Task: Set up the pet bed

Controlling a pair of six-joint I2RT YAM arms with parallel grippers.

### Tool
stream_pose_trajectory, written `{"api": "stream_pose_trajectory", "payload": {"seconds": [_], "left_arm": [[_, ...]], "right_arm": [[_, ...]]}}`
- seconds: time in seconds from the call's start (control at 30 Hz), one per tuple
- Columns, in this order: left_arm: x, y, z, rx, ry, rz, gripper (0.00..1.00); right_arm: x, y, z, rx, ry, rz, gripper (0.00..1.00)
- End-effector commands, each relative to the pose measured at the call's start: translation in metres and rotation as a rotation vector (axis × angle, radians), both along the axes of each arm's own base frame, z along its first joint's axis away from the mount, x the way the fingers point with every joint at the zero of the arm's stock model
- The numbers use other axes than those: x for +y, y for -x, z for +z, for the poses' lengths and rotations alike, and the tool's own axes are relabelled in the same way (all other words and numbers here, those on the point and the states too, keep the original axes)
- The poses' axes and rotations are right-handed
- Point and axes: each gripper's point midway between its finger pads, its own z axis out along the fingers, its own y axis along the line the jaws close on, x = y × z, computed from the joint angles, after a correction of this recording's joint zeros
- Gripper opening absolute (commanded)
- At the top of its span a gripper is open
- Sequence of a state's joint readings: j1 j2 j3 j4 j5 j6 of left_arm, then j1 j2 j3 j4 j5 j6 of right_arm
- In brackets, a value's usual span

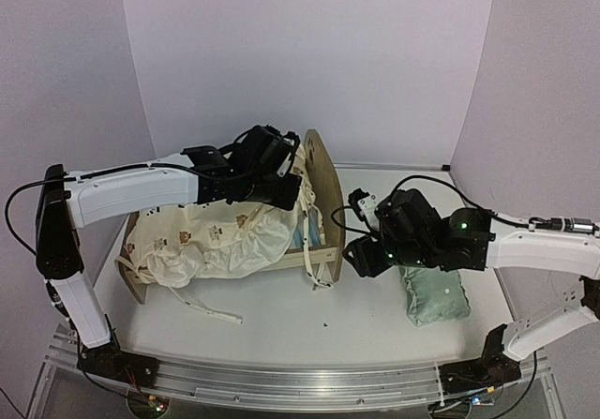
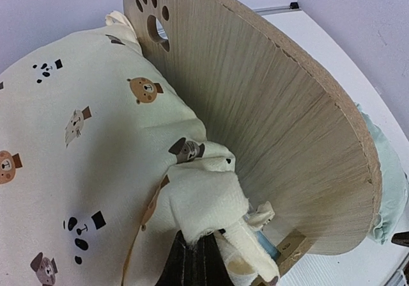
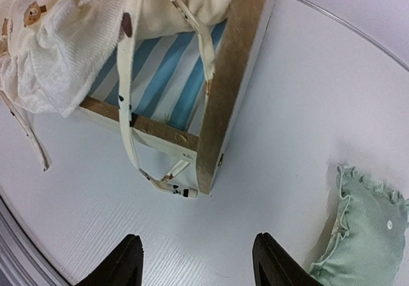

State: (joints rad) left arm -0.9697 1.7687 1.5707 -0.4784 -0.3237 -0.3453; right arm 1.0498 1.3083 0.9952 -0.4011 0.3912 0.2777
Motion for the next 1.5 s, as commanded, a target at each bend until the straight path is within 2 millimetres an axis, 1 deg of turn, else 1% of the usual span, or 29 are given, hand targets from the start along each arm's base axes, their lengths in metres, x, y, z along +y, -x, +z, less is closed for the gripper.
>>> {"api": "stream_pose_trajectory", "payload": {"seconds": [0.0,0.23,0.33,0.4,0.53,0.6,0.63,0.7,0.87,0.9,1.0,1.2,1.37,1.47], "left_arm": [[0.004,0.005,0.008,0.006,0.009,-0.022,0.0],[0.005,0.014,-0.002,0.04,-0.007,-0.051,0.0],[0.006,0.016,-0.005,0.049,-0.012,-0.061,0.0],[0.006,0.017,-0.005,0.052,-0.015,-0.062,0.0],[0.007,0.018,-0.005,0.052,-0.017,-0.063,0.0],[0.007,0.019,-0.006,0.054,-0.017,-0.065,0.0],[0.008,0.019,-0.006,0.056,-0.018,-0.066,0.0],[0.008,0.02,-0.008,0.058,-0.02,-0.066,0.0],[0.011,0.022,-0.008,0.061,-0.025,-0.07,0.0],[0.011,0.023,-0.008,0.06,-0.026,-0.071,0.0],[0.014,0.025,-0.008,0.062,-0.029,-0.072,0.0],[0.017,0.029,-0.012,0.068,-0.034,-0.078,0.0],[0.02,0.03,-0.015,0.069,-0.042,-0.076,0.0],[0.021,0.03,-0.016,0.069,-0.044,-0.076,0.0]], "right_arm": [[-0.002,0.003,-0.001,-0.028,-0.108,-0.016,0.56],[0.003,0.015,-0.037,-0.033,-0.202,0.047,0.44],[0.004,0.016,-0.054,-0.068,-0.217,0.058,0.4],[0.005,0.015,-0.062,-0.113,-0.23,0.062,0.39],[0.013,0.015,-0.075,-0.191,-0.217,0.094,0.38],[0.022,0.013,-0.078,-0.23,-0.211,0.103,0.38],[0.025,0.012,-0.083,-0.237,-0.201,0.11,0.38],[0.035,0.01,-0.087,-0.262,-0.203,0.12,0.37],[0.048,-0.007,-0.091,-0.292,-0.201,0.044,0.37],[0.052,-0.009,-0.09,-0.291,-0.21,0.036,0.37],[0.062,-0.015,-0.097,-0.269,-0.223,0.015,0.38],[0.077,-0.018,-0.112,-0.216,-0.223,0.011,0.46],[0.073,-0.015,-0.122,-0.21,-0.179,0.031,0.53],[0.066,-0.012,-0.128,-0.209,-0.147,0.041,0.58]]}}
